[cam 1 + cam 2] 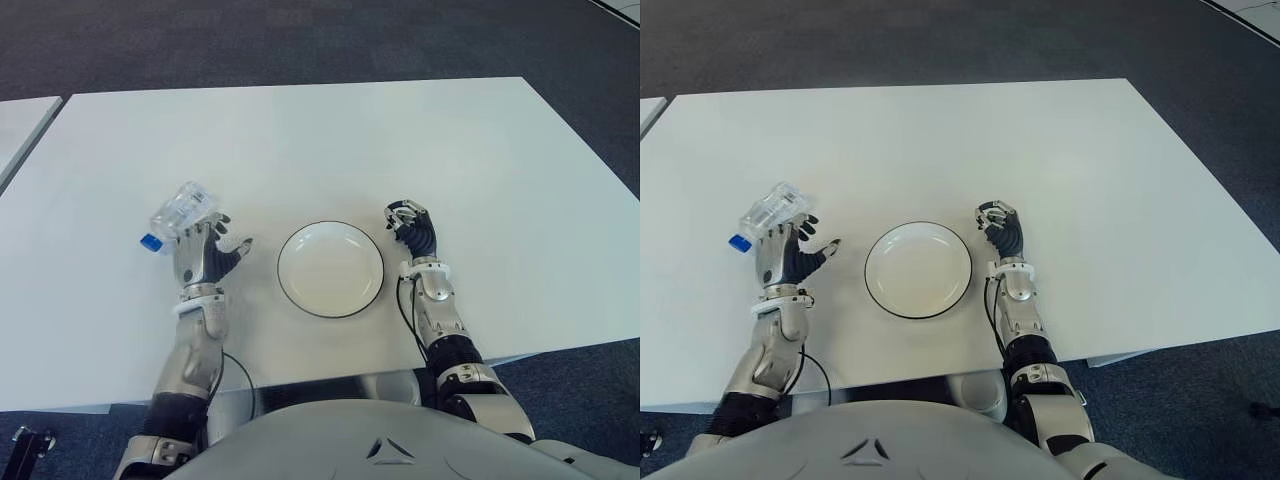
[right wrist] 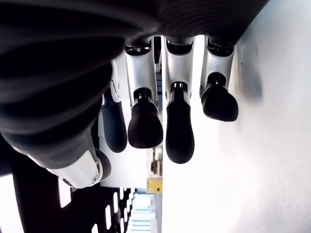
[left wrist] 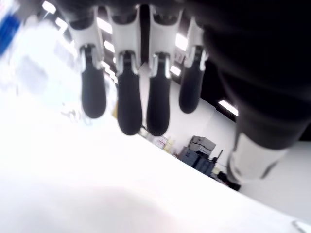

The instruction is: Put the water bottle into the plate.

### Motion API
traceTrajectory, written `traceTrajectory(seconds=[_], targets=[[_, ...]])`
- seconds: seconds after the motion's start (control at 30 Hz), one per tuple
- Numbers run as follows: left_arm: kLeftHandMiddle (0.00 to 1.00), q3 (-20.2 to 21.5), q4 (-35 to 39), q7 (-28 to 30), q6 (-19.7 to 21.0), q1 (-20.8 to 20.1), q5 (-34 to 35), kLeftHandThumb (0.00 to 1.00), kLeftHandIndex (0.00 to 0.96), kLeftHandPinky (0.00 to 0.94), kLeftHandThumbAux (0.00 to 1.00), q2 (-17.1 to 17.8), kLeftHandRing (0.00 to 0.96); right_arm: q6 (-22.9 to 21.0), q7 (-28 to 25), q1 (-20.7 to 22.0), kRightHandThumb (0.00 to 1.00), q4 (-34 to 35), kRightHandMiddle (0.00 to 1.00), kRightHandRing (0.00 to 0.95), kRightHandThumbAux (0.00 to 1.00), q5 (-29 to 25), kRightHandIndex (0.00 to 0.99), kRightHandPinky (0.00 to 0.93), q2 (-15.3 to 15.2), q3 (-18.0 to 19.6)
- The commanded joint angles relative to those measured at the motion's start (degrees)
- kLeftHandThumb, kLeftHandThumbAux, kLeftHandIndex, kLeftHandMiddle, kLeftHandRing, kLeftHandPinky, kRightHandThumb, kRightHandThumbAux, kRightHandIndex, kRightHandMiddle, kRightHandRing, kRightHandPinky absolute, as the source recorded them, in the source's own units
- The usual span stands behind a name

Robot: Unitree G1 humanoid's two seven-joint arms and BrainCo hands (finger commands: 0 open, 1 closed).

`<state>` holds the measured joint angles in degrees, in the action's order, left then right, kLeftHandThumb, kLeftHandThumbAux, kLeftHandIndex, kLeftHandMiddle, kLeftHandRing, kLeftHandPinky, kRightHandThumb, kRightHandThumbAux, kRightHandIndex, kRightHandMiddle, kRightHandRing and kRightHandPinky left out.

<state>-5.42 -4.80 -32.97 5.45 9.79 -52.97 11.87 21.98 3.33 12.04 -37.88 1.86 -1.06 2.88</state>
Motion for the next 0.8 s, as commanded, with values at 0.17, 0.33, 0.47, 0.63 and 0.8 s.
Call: traceTrajectory(seconds=[0.17,0.33,0.47,0.63,0.8], targets=[[0.059,-1.13,-5.72,-9.14,8.04,-4.38,-7.41,0.468,0.112,0.05,0.799,2.39,0.051,-3.33,-0.29,-1.81,0.701,-1.93,0.82,0.798,0.729,-0.25,0.438,0.784,0.52,-0.18],[0.007,-1.08,-7.98,-15.45,9.04,-5.85,-6.44,0.529,0.014,0.006,0.595,1.77,0.006,-3.42,0.0,-1.72,0.701,-2.12,0.816,0.795,0.728,-0.1,0.439,0.784,0.53,-0.18],[0.001,-0.22,-9.95,-19.05,10.16,-7.65,-5.03,0.552,0.002,0.001,0.404,1.02,0.001,-3.27,0.18,-1.65,0.701,-2.38,0.817,0.795,0.728,-0.08,0.439,0.785,0.51,-0.1],[0.0,0.55,-11.94,-20.33,12.79,-10.37,-3.84,0.542,0.0,0.0,0.291,0.88,0.0,-3.04,0.15,-1.41,0.701,-2.74,0.817,0.794,0.728,-0.24,0.438,0.783,0.56,0.02],[0.0,1.15,-14.18,-18.66,15.92,-13.89,-2.81,0.534,0.0,0.0,0.228,2.12,0.0,-2.7,0.03,-1.06,0.701,-3.41,0.819,0.796,0.728,-0.37,0.438,0.784,0.47,0.18]])
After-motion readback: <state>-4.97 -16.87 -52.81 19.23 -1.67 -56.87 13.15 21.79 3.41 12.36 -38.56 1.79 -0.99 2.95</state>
